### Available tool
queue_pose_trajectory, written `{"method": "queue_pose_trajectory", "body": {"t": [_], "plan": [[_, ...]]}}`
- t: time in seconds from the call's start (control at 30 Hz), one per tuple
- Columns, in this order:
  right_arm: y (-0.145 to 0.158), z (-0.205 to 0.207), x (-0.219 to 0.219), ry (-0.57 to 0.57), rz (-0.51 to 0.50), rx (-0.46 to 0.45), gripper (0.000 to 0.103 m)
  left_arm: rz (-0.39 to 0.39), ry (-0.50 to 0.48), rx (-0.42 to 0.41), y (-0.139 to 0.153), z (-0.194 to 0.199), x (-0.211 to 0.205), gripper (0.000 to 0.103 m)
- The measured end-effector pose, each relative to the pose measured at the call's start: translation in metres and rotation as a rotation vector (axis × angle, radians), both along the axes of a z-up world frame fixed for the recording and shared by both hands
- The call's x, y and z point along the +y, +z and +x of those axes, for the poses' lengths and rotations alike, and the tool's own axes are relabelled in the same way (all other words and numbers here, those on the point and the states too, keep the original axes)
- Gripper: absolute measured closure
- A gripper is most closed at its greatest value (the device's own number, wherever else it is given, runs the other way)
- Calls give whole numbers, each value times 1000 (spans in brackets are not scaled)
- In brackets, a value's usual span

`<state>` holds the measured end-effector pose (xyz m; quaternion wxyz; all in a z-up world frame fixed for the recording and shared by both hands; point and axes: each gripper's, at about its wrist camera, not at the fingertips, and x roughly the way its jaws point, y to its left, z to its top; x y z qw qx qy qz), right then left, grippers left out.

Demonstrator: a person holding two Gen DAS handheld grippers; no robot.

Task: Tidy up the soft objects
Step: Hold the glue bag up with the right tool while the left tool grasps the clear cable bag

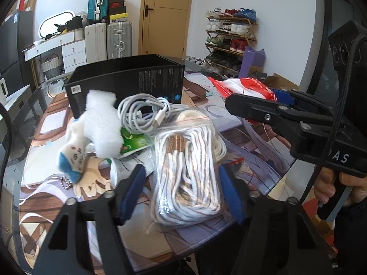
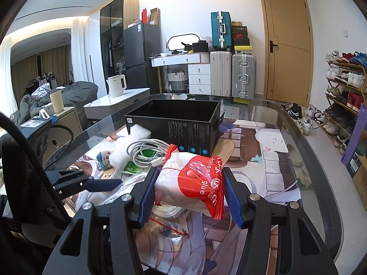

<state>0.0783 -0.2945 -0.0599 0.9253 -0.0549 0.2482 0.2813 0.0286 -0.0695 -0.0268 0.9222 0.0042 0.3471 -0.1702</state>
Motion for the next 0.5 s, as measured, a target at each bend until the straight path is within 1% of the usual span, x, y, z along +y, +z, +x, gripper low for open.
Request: {"method": "queue_pose_trajectory", "body": {"t": [0.07,0.1,0.17,0.27,0.5], "plan": [[0,0,0,0,-1,0,48,-4,-8,7,-2,0,-2,49],[0,0,0,0,0,0,48,-2,-6,4,-2,-1,-2,50],[0,0,0,1,0,-1,48,-1,-7,-3,-2,-2,-4,56],[1,0,1,2,3,-3,48,-13,-7,-9,0,-4,-1,61],[3,0,0,6,20,-16,48,-32,-32,-31,9,-13,6,64]]}}
